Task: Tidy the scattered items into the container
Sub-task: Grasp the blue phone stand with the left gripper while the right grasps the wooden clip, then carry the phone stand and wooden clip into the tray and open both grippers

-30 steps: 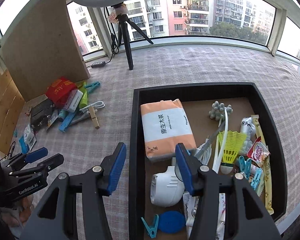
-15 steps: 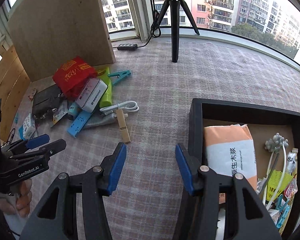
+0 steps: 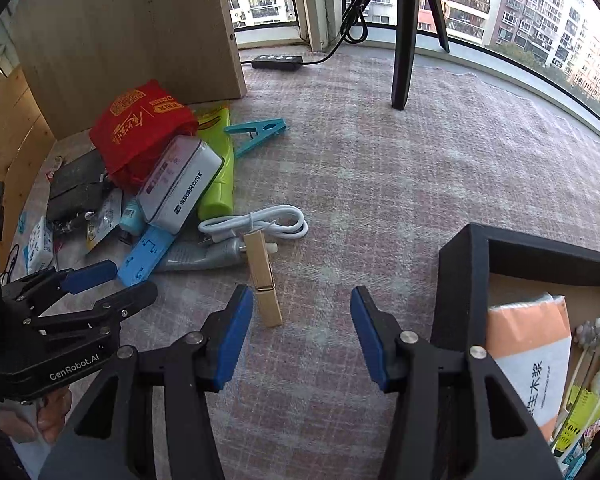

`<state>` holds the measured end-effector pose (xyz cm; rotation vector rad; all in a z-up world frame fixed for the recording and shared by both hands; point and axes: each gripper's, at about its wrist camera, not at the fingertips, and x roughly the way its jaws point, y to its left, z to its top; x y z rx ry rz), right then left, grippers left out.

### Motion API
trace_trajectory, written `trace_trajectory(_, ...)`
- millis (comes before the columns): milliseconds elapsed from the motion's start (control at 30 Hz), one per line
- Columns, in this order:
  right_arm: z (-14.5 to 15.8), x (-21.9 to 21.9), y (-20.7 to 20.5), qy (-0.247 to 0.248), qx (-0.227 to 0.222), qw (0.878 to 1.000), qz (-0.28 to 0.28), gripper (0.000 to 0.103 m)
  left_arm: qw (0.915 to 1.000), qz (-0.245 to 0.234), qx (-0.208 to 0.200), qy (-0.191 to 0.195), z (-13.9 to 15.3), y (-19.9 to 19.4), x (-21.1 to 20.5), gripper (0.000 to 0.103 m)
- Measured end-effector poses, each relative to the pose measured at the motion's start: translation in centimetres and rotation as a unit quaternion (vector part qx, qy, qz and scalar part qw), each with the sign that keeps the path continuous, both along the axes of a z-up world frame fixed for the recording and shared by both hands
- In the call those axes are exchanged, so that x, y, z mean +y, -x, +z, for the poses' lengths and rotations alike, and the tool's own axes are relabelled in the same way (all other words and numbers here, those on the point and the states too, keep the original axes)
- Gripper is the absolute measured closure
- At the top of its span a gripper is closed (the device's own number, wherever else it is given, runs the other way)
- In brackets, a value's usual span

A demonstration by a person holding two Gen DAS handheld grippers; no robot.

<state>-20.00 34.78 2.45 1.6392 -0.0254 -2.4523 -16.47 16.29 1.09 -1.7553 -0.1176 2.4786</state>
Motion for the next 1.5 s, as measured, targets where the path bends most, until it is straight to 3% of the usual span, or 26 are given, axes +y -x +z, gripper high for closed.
trace_trajectory(367, -1.1, -1.4, 1.0, -0.008, -0.007, 1.000, 0.018, 0.053, 0.9997, -0.004, 0.010, 0.023, 0.0, 0.6, 1.4, 0.049)
trace_trajectory(467, -1.6, -1.9, 1.3, -0.015, -0.009, 1.000, 0.022, 0.053, 0.9996, -0.002, 0.015, 0.024, 0.1, 0.7, 1.7, 0.055)
trace_trajectory(533, -2.0, -2.1, 1.4, -0.013, -0.012, 1.000, 0.022, 0.057, 0.9994, -0.001, 0.020, 0.027, 0.2, 0.8, 1.9, 0.062)
trace_trajectory(800, -2.2, -1.9, 1.0, -0.019, -0.012, 1.000, 0.014, 0.086, 0.9997, 0.002, 0.023, 0.003, 0.6, 0.1, 2.0, 0.069)
trace_trajectory(900, -2.2, -1.4, 0.6, -0.010, -0.018, 1.000, 0.006, 0.090, 0.9997, 0.003, 0.022, 0.005, 0.7, -0.8, 2.2, 0.069)
trace_trajectory(1200, -1.5, -0.3, -2.2, 0.008, -0.014, 1.000, -0.006, 0.091, 0.9998, 0.012, 0.018, 0.002, 1.3, -4.6, 2.3, 0.069)
trace_trajectory(1500, 1.7, 1.5, -4.6, 0.028, 0.015, 0.999, -0.026, 0.091, 0.9994, 0.001, 0.035, -0.002, 3.7, -6.0, 1.0, 0.069)
